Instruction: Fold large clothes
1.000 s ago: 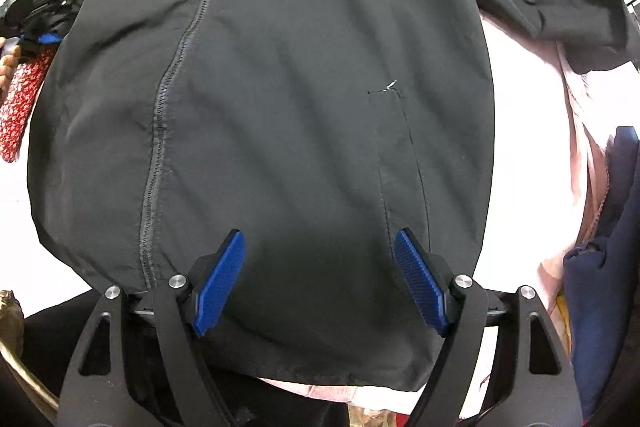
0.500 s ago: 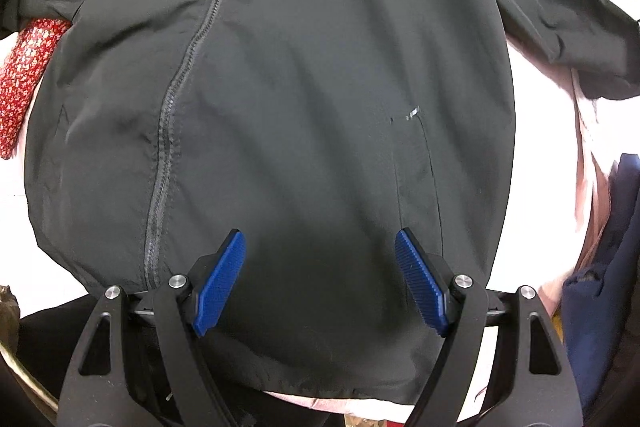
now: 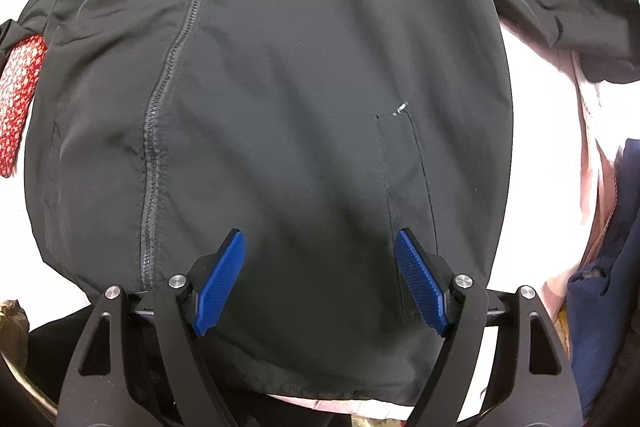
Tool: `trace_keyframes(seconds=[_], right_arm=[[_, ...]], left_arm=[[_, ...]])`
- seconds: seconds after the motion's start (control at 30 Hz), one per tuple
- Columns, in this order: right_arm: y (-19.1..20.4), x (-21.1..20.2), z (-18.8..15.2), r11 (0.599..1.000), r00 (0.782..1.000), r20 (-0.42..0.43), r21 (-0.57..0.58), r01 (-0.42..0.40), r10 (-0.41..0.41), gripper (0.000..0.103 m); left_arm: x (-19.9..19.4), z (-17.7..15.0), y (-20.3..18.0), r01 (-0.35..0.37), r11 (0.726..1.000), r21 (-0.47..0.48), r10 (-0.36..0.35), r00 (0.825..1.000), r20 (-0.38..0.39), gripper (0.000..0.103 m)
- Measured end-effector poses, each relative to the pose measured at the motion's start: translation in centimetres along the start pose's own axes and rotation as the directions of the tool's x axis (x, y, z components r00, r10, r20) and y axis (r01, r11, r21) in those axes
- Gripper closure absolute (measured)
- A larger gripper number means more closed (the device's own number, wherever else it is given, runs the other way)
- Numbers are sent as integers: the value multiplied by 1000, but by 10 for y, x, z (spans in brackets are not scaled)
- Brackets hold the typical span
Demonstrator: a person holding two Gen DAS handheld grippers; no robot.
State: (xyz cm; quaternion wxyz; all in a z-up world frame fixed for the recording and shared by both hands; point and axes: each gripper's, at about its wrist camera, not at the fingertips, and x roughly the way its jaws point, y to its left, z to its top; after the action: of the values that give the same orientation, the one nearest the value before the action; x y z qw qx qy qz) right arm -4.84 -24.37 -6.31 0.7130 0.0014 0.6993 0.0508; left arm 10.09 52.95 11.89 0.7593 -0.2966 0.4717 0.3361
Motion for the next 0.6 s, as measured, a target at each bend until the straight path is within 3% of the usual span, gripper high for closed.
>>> trace_keyframes(seconds=[0.13,0.27,0.3,0.43,0.47,0.6], right_arm=[[-10,8,6,1000,1000,-12,21,-15,15,26],[-17,10,16,998,999,-14,42,-36,37,26],[-18,9,19,998,999,-14,45,-42,43,26],[-20,11,28,997,998,-11,55,-59,60,26],[-21,11,30,997,998,-11,54,-60,61,26],[-25,9,29,997,998,-4,51,-63,63,26]], left_arm=[[-23,-4,4,-3,1000,-11,4,998,67,12],[-50,-27,-24,11,995,98,-25,991,135,10],[-55,-40,-39,31,986,165,-54,989,136,10],[-58,-112,-102,71,908,413,-117,989,86,10],[-56,-139,-121,100,869,485,-141,989,48,10],[-49,-231,-171,214,761,613,-201,975,-91,10]])
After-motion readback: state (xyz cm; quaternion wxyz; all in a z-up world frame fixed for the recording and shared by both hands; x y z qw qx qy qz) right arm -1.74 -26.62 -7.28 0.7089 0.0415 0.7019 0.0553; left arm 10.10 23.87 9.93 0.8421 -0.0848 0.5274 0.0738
